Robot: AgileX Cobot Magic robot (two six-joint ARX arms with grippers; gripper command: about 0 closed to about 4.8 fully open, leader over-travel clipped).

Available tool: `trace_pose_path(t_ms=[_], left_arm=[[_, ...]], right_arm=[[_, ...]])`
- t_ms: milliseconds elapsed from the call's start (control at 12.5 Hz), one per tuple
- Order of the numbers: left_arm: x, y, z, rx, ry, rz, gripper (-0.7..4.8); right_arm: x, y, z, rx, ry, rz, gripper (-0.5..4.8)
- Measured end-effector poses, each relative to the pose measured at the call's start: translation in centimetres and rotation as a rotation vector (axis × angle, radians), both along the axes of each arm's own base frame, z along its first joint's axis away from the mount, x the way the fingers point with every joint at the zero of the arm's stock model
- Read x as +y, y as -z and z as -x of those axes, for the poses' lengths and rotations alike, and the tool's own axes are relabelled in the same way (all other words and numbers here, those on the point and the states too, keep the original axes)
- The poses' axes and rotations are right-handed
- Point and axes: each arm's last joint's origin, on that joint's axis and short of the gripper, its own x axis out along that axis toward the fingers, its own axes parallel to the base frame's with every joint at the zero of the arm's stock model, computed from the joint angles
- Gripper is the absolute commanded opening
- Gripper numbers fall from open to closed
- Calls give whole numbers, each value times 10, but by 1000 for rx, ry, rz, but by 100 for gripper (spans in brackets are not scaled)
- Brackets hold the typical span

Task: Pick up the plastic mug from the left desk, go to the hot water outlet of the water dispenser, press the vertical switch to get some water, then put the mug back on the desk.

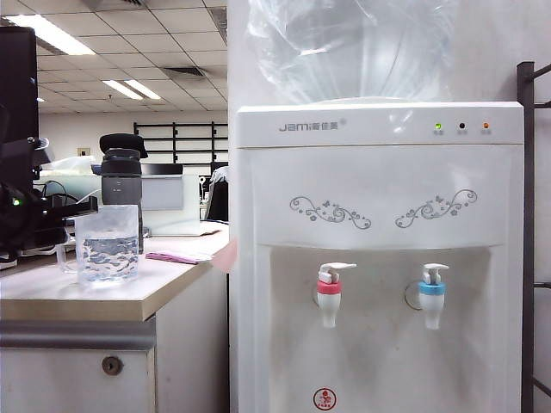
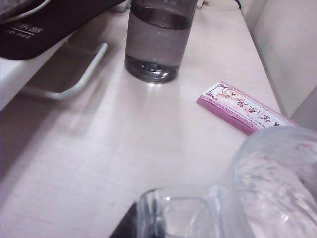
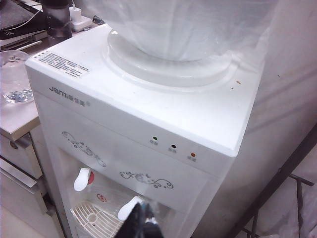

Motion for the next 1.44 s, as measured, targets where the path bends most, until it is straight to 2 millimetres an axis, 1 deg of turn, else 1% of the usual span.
trace_pose_path(t_ms=[240,480,960,1040,1120,1200,1280,1360,1440], left_arm=[[0,0,0,0,0,0,-5],[0,0,0,0,0,0,-5],[0,0,0,5,18,-14,-5],[0,0,0,2,32,-65,-5],[0,0,0,-1,35,-72,-2],[-1,-1,-1,-6,41,-89,193],[-1,0,0,-3,45,-103,228],[-1,0,0,-2,45,-103,292],[-1,0,0,-2,45,-103,395]], right_arm=[[-1,0,0,-5,37,8,-5],[-2,-9,-2,-96,81,-28,-5],[-2,-9,-2,-96,85,-27,-5],[-2,-9,-2,-96,85,-27,-5],[-2,-9,-2,-96,85,-27,-5],[-2,-10,-2,-98,100,-25,-5],[-3,-10,-3,-101,131,-19,-5],[-3,-10,-3,-101,131,-19,-5],[-3,-10,-3,-102,131,-20,-5]])
